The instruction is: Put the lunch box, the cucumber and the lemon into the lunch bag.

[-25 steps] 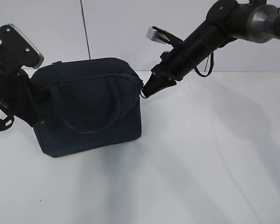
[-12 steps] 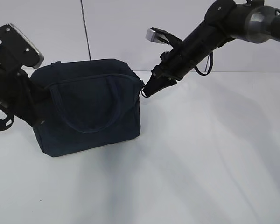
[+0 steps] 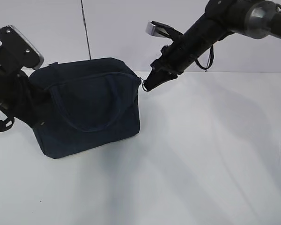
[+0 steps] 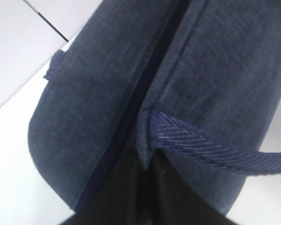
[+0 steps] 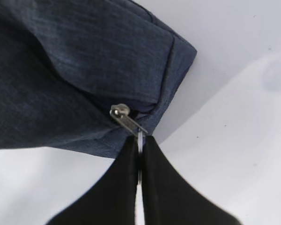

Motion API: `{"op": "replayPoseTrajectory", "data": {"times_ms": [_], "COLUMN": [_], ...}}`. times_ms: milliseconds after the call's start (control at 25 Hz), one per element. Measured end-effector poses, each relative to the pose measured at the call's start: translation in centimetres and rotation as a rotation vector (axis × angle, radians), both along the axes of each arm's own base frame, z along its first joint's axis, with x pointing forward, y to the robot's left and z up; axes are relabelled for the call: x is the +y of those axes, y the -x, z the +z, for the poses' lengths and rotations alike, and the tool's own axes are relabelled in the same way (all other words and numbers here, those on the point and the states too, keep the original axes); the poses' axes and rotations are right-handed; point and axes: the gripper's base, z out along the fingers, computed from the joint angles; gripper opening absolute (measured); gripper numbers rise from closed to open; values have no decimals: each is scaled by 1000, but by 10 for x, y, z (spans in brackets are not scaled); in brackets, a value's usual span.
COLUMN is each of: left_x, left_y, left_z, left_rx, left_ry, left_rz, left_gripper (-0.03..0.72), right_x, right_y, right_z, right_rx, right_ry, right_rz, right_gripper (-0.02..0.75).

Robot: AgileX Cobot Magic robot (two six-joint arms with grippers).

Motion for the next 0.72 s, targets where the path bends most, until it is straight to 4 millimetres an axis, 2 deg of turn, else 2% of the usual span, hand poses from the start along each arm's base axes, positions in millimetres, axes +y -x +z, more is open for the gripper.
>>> {"op": "replayPoseTrajectory", "data": {"times_ms": [80,400,560,720], "left_x": [0,0,0,0], "left_y": [0,-1,-1,-2], "left_z": [0,0,0,1], "left_rx": [0,-4,-8,-22], "left_ry": [0,6,7,14], "left_rz": [0,2,2,3], "left_gripper": [13,13,13,13], "right_x": [0,0,1,-2], "right_y": [-2,-2,-2,-6], "right_z": [5,8,10,18], "right_rx": [22,290,382,448], "right_ry": [-6,-46,-89,-211], "right_rz": [-48,-360,-451,-485], "right_gripper": [20,20,20,20]}}
